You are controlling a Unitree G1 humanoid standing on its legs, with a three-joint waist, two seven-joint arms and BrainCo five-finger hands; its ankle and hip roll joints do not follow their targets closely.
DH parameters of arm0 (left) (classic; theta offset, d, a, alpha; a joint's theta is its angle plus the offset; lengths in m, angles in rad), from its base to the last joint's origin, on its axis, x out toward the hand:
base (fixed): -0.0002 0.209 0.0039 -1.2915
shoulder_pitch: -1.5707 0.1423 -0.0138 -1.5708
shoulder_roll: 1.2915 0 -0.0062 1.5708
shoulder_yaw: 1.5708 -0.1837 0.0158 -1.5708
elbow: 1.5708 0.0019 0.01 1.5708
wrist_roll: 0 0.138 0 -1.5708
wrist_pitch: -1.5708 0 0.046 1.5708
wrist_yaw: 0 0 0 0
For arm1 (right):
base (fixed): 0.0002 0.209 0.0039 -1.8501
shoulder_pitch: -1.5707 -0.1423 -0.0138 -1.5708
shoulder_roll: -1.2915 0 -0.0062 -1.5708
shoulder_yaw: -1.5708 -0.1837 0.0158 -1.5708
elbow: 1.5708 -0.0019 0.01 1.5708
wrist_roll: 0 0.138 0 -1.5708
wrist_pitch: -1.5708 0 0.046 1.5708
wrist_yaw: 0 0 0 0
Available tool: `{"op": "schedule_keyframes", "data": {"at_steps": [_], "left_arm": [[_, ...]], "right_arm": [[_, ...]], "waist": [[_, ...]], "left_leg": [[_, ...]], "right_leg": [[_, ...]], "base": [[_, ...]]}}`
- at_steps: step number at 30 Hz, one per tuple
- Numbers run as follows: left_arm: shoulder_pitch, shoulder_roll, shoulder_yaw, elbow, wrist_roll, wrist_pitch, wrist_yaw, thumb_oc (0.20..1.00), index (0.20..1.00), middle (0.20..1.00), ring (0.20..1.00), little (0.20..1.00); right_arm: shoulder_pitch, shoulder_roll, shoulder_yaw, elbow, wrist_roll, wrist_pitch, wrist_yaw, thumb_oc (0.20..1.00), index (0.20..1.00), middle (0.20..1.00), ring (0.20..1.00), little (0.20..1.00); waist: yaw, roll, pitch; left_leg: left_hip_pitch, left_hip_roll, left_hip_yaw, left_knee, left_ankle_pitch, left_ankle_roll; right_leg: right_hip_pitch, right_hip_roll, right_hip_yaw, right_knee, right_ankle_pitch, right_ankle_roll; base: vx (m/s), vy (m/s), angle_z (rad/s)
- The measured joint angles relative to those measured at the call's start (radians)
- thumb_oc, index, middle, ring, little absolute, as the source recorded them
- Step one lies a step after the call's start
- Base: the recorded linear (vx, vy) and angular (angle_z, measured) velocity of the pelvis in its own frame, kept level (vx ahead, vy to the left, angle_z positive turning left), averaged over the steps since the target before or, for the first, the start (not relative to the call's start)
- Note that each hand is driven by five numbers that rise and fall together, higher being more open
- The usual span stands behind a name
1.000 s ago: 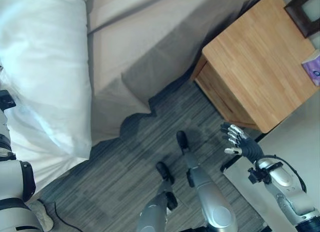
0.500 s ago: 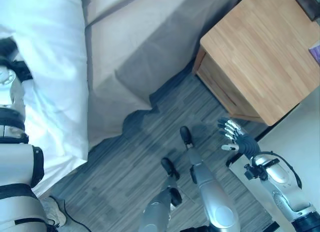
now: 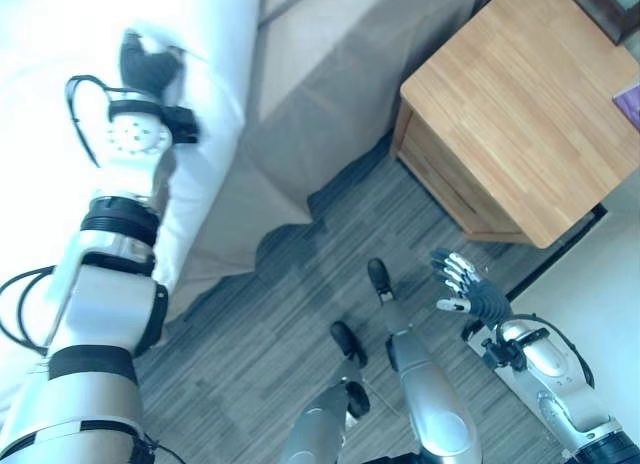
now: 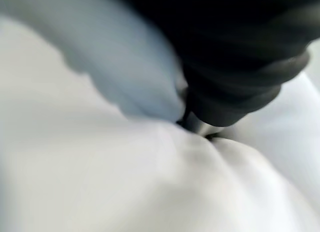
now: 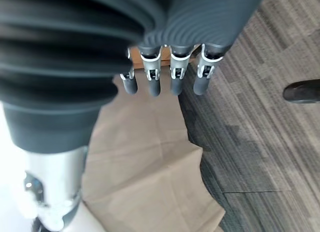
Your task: Making the bed.
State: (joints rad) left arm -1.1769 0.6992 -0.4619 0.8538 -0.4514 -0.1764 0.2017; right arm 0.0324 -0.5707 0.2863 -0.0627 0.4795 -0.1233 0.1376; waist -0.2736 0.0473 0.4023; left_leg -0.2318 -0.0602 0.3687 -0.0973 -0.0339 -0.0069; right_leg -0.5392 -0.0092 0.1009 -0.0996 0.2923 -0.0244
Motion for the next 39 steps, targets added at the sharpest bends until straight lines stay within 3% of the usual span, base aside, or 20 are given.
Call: {"op": "schedule_keyframes", "data": {"at_steps": [4,6,7,13,18,25,26,29,32,33,34,36,38,39], "left_arm": [[0.07,-0.102,-0.065,-0.249,0.028,0.001,0.002,0.2,0.2,0.2,0.2,0.2],[0.076,-0.14,-0.086,-0.25,0.026,0.004,0.026,0.799,0.799,0.799,0.799,0.799],[0.076,-0.137,-0.084,-0.254,0.022,0.003,0.025,1.0,1.0,1.0,1.0,1.0],[0.096,-0.145,-0.129,-0.354,0.019,0.002,-0.02,1.0,1.0,1.0,1.0,1.0],[0.155,-0.121,-0.145,-0.576,-0.018,-0.011,-0.113,1.0,1.0,1.0,1.0,1.0],[0.34,-0.085,-0.09,-0.801,-0.113,-0.042,-0.192,1.0,1.0,1.0,1.0,1.0],[0.473,-0.077,-0.009,-0.903,-0.185,-0.046,-0.23,1.0,1.0,1.0,1.0,1.0],[0.634,-0.081,0.086,-0.989,-0.26,-0.065,-0.261,1.0,1.0,1.0,1.0,1.0],[0.938,-0.142,0.296,-1.079,-0.329,-0.078,-0.295,1.0,1.0,1.0,1.0,1.0],[1.022,-0.165,0.329,-1.073,-0.342,-0.078,-0.296,1.0,1.0,1.0,1.0,1.0],[1.136,-0.228,0.354,-1.063,-0.379,-0.077,-0.295,1.0,1.0,1.0,1.0,1.0],[1.195,-0.284,0.32,-1.017,-0.427,-0.069,-0.291,1.0,1.0,1.0,1.0,1.0],[1.195,-0.268,0.249,-1.005,-0.447,-0.06,-0.287,1.0,1.0,1.0,1.0,1.0],[1.21,-0.251,0.228,-1.014,-0.448,-0.051,-0.297,1.0,1.0,1.0,1.0,1.0]], "right_arm": [[-0.007,0.003,0.016,-0.001,-0.003,-0.014,-0.001,1.0,1.0,1.0,1.0,1.0],[-0.012,0.008,0.022,0.0,-0.01,-0.018,-0.003,1.0,1.0,1.0,1.0,1.0],[-0.013,0.011,0.027,0.001,-0.01,-0.018,-0.005,1.0,1.0,1.0,1.0,1.0],[-0.013,0.02,0.033,0.001,-0.011,-0.018,-0.005,1.0,1.0,1.0,1.0,1.0],[-0.014,0.023,0.016,0.005,-0.011,-0.017,-0.005,1.0,1.0,1.0,1.0,1.0],[0.004,0.019,-0.047,0.046,-0.011,-0.014,-0.005,1.0,1.0,1.0,1.0,1.0],[0.009,0.02,-0.055,0.047,-0.011,-0.013,-0.004,1.0,1.0,1.0,1.0,1.0],[0.041,0.018,-0.123,0.052,-0.011,-0.013,-0.016,1.0,1.0,1.0,1.0,1.0],[-0.024,-0.001,-0.21,0.062,-0.045,-0.014,-0.056,1.0,1.0,1.0,1.0,1.0],[-0.062,-0.006,-0.252,0.065,-0.047,-0.015,-0.079,0.89,0.89,0.89,0.89,0.89],[-0.163,0.0,-0.286,0.07,-0.034,-0.017,-0.119,0.2,0.2,0.2,0.2,0.2],[-0.313,0.046,-0.258,0.119,0.107,-0.067,-0.139,0.2,0.2,0.2,0.2,0.2],[-0.455,0.124,-0.188,0.186,0.303,-0.09,-0.137,0.2,0.2,0.2,0.2,0.2],[-0.579,0.12,-0.066,0.245,0.42,-0.071,-0.125,0.2,0.2,0.2,0.2,0.2]], "waist": [[0.001,0.0,-0.001],[0.002,0.0,-0.001],[0.002,0.0,-0.001],[0.0,0.001,-0.001],[-0.001,0.004,-0.003],[0.011,0.08,-0.057],[0.018,0.09,-0.064],[0.038,0.098,-0.071],[0.043,0.105,-0.079],[0.053,0.108,-0.083],[0.07,0.11,-0.085],[0.092,0.106,-0.105],[0.136,0.103,-0.128],[0.162,0.109,-0.136]], "left_leg": [[0.007,-0.003,-0.008,0.001,0.001,0.002],[0.005,-0.006,-0.016,0.005,0.003,0.004],[0.005,-0.006,-0.018,0.004,0.004,0.006],[0.008,-0.01,-0.016,0.004,0.004,0.006],[0.032,-0.007,-0.014,0.004,0.003,0.005],[0.065,0.0,-0.027,-0.001,-0.002,-0.001],[0.078,0.003,-0.026,-0.001,-0.002,-0.001],[0.094,0.01,-0.04,-0.001,-0.002,-0.001],[0.102,0.011,-0.051,-0.001,-0.004,0.004],[0.104,0.011,-0.051,-0.001,-0.004,0.004],[0.112,0.011,-0.051,-0.001,-0.004,0.004],[0.112,0.011,-0.051,-0.001,0.003,0.005],[0.102,0.011,-0.053,-0.001,0.009,0.006],[0.105,0.011,-0.051,-0.001,0.009,0.006]], "right_leg": [[0.01,-0.005,-0.008,0.0,-0.005,0.006],[0.01,-0.01,-0.012,0.0,-0.006,0.008],[0.011,-0.01,-0.013,0.0,-0.006,0.008],[0.012,-0.013,-0.011,0.0,-0.005,0.011],[0.035,-0.01,-0.008,0.0,-0.005,0.011],[0.079,-0.009,-0.021,0.0,-0.029,0.022],[0.091,-0.005,-0.023,0.0,-0.03,0.021],[0.113,-0.004,-0.035,0.0,-0.037,0.02],[0.123,-0.004,-0.042,0.0,-0.041,0.023],[0.126,-0.004,-0.042,0.0,-0.04,0.024],[0.133,-0.004,-0.042,0.0,-0.04,0.024],[0.13,-0.004,-0.042,-0.001,-0.039,0.024],[0.126,-0.005,-0.05,-0.001,-0.039,0.023],[0.126,-0.005,-0.048,-0.001,-0.038,0.024]], "base": [[-0.02,-0.001,0.05],[-0.02,-0.001,0.1],[-0.01,0.0,0.05],[0.0,-0.003,-0.01],[-0.01,-0.012,-0.03],[0.0,0.005,0.05],[0.01,0.011,-0.06],[0.01,0.016,0.14],[0.01,0.034,0.07],[-0.01,0.036,-0.01],[0.0,0.0,0.0],[-0.01,0.012,0.05],[-0.02,0.034,0.1],[-0.01,0.046,0.0]]}}
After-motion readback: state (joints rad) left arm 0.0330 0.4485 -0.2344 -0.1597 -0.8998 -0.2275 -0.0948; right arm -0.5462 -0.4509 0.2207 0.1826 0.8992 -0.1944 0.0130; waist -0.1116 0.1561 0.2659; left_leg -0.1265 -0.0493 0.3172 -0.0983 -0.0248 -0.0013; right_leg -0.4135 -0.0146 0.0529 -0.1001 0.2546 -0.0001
